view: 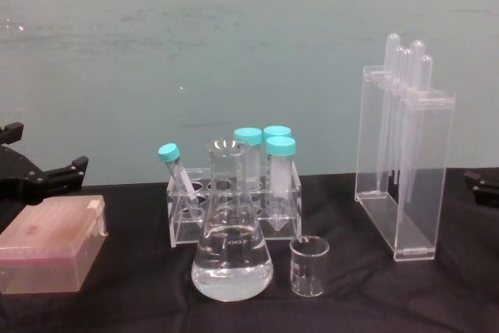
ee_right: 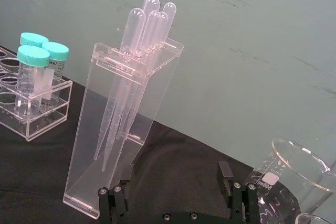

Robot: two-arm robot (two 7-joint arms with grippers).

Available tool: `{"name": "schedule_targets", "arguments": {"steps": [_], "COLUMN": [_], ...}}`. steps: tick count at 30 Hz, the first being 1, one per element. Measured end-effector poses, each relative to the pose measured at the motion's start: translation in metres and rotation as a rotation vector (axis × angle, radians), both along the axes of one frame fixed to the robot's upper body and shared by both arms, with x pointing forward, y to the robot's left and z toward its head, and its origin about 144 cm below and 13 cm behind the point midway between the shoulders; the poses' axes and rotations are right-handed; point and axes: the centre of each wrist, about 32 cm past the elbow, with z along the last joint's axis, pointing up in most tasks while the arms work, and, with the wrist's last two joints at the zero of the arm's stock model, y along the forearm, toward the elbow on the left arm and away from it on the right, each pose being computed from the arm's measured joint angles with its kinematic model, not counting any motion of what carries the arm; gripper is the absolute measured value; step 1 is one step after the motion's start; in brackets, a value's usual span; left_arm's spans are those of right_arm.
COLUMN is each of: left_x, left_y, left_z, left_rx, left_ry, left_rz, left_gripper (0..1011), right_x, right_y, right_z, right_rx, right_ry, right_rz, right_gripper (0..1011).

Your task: Place the experimental apparatus aside using one hand.

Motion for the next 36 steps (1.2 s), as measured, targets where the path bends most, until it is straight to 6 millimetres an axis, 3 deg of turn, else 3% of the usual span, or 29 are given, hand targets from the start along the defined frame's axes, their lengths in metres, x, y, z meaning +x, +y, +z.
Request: {"name": "schedule_targets", "arguments": {"steps": [36], "left_x": [0.0], "left_y": [0.0], "left_z": [0.0], "left_rx": [0.0], "left_ry": [0.0], "left_rz": [0.0], "left_gripper": [1000], "right_x": [0.0], "right_y": [0.0], "right_z": [0.0], "right_rx": [0.0], "right_ry": [0.0], "right_rz": [0.0], "right_gripper": [1003]}}
